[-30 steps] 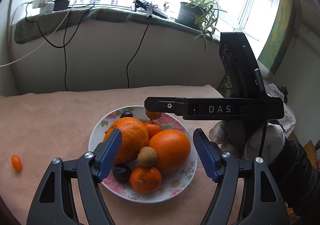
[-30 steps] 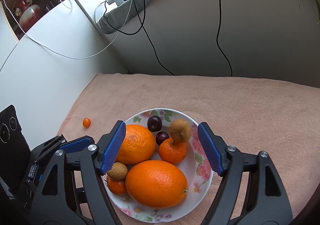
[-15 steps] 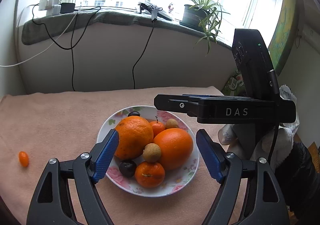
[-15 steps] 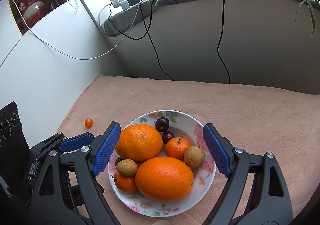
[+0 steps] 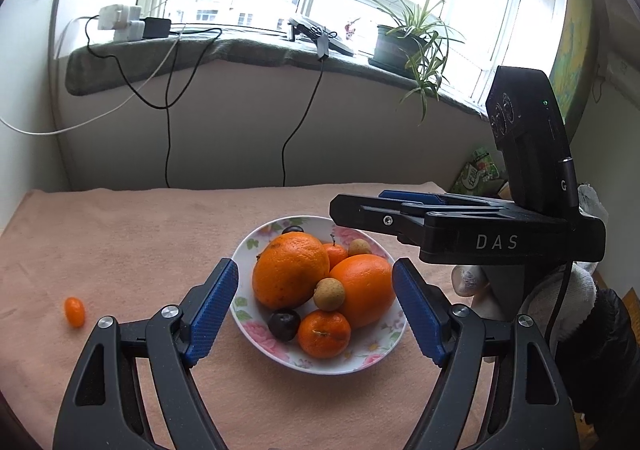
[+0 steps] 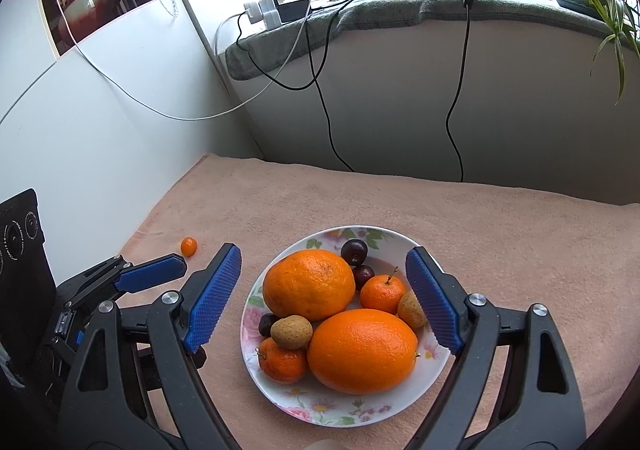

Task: Organize fruits
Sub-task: 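Move the open left tool to the small tangerine on the towel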

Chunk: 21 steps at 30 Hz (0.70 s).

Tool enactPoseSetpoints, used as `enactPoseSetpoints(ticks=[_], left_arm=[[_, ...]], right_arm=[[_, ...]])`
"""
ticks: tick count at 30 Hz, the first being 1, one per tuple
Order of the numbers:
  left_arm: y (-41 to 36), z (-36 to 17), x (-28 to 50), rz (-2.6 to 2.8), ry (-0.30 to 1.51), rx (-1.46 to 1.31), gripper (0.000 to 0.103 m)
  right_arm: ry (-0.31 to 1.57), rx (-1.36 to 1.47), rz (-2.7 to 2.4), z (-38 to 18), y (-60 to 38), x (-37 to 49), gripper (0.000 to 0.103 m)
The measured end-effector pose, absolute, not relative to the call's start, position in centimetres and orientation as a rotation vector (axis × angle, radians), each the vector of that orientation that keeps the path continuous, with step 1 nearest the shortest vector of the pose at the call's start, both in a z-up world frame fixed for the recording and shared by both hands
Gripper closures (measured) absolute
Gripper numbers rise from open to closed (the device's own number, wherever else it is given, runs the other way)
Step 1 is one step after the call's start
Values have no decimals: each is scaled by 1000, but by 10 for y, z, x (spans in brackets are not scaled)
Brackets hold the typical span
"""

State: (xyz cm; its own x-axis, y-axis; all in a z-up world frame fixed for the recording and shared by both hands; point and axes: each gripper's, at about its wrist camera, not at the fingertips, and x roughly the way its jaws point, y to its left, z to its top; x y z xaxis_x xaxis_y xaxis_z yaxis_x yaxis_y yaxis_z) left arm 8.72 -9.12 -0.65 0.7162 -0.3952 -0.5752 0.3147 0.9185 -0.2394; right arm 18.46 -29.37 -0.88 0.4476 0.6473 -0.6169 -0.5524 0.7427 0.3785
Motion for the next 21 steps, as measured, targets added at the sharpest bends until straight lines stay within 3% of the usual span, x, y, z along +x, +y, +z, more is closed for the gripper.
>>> enactPoseSetpoints(ticks=[21], left_arm=[[31,-34,69,-149,697,-176,23]], right_arm=[[765,-30,839,5,-200,141,17]])
